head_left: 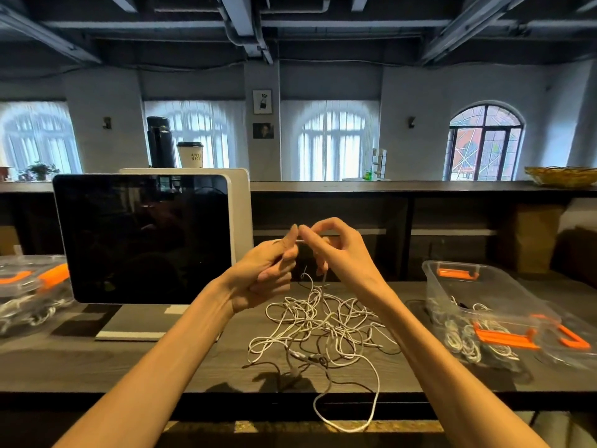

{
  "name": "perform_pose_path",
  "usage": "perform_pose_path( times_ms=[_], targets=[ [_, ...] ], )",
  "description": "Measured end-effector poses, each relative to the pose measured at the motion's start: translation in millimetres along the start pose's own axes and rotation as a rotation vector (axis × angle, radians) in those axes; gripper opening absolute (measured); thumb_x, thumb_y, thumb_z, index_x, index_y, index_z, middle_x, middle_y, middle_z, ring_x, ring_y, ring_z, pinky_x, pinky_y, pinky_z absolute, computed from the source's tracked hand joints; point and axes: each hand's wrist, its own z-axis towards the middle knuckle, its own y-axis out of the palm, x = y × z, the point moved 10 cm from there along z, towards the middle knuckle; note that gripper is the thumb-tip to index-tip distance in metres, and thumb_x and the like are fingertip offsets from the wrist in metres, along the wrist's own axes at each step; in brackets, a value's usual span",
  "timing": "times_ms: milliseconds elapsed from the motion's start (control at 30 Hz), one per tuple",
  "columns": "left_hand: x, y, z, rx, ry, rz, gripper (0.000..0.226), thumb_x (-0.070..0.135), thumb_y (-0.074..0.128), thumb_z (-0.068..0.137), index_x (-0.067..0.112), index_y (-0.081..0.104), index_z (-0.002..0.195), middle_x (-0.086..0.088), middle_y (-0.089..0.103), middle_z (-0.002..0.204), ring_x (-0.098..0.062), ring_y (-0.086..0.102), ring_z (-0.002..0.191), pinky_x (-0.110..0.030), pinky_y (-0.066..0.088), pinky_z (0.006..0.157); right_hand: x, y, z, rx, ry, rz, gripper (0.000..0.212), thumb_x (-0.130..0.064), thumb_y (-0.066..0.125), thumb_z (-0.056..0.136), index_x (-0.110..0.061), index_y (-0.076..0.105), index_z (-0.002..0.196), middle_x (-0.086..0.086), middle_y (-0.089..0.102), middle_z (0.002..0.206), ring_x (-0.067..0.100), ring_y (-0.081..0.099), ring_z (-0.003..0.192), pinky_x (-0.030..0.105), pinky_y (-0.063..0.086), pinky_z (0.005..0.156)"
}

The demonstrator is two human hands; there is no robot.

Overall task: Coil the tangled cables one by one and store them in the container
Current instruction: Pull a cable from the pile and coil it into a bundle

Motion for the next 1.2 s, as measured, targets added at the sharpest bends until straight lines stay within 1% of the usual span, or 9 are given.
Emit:
perform_pose_path(
  times_ms=[167,267,367,500,600,700,800,1000,1200],
  targets=[
    [4,-54,3,0.494,0.203,-0.042,0.044,0.047,0.042,0.105,0.01,0.051,0.081,0.001,0.04,0.048,-0.007,0.035,0.036,-0.016,0.028,0.037,43,17,-7,-0.132,0.145,-0.081,0.033,-0.034,0.053,0.106,-0.014,0.07,0.087,-0.004,0.055,0.067,0.014,0.058,0.065,0.047,0.06,0.07],
    [8,-66,-2,0.741,0.294,0.133,0.048,0.046,0.038,0.106,0.006,0.06,0.092,-0.007,0.065,0.066,-0.014,0.063,0.054,-0.022,0.051,0.053,34,15,-10,-0.01,0.042,-0.149,0.03,-0.03,0.054,0.106,-0.018,0.069,0.084,-0.008,0.058,0.066,0.005,0.053,0.061,0.028,0.048,0.058],
    [5,-52,9,0.649,0.312,0.013,0.049,0.044,0.034,0.107,0.003,0.061,0.111,-0.018,0.076,0.097,-0.028,0.076,0.089,-0.034,0.062,0.079,23,29,-9,0.024,-0.054,-0.226,0.027,-0.025,0.055,0.105,-0.017,0.071,0.085,-0.006,0.068,0.074,0.011,0.061,0.066,0.029,0.05,0.062],
    [0,-23,24,0.428,0.248,-0.12,0.045,0.043,0.043,0.104,0.003,0.057,0.121,-0.02,0.075,0.103,-0.031,0.075,0.095,-0.034,0.063,0.077,26,36,-6,0.042,-0.053,-0.309,0.025,-0.021,0.055,0.104,-0.015,0.076,0.093,-0.004,0.072,0.082,0.009,0.067,0.071,0.026,0.056,0.065],
    [-6,-23,24,0.461,0.204,-0.113,0.034,0.036,0.055,0.101,0.005,0.058,0.115,-0.016,0.075,0.085,-0.029,0.076,0.088,-0.034,0.063,0.075,29,41,-3,-0.037,-0.057,-0.402,0.027,-0.022,0.055,0.103,-0.013,0.077,0.089,0.001,0.074,0.087,0.011,0.067,0.07,0.033,0.059,0.067],
    [-5,-42,22,0.549,0.224,-0.306,0.025,0.033,0.045,0.107,0.012,0.052,0.097,-0.003,0.063,0.061,-0.016,0.072,0.062,-0.031,0.059,0.066,34,46,-7,-0.159,-0.013,-0.381,0.033,-0.03,0.052,0.106,-0.014,0.075,0.087,0.0,0.069,0.071,0.009,0.059,0.057,0.029,0.049,0.058],
    [13,-66,24,0.605,0.277,-0.421,0.029,0.031,0.039,0.109,0.013,0.05,0.088,0.005,0.04,0.053,-0.004,0.039,0.04,-0.016,0.034,0.04,49,40,-21,-0.25,0.095,-0.269,0.041,-0.042,0.048,0.107,-0.017,0.073,0.085,-0.004,0.058,0.064,0.008,0.052,0.056,0.027,0.045,0.057],
    [36,-78,26,0.602,0.274,0.016,0.042,0.051,0.053,0.099,0.018,0.05,0.073,0.005,0.043,0.055,-0.005,0.035,0.043,-0.015,0.027,0.038,43,32,-16,-0.299,0.008,-0.352,0.034,-0.047,0.052,0.104,-0.03,0.075,0.085,0.003,0.065,0.074,0.006,0.052,0.062,0.027,0.042,0.062],
    [25,-53,39,0.51,0.151,0.626,0.06,0.06,0.045,0.098,0.014,0.049,0.06,-0.004,0.059,0.052,-0.017,0.055,0.049,-0.026,0.048,0.054,25,27,13,-0.317,-0.075,-0.424,0.027,-0.044,0.06,0.101,-0.029,0.079,0.088,-0.014,0.07,0.073,0.0,0.062,0.068,0.025,0.049,0.066]
  ],
)
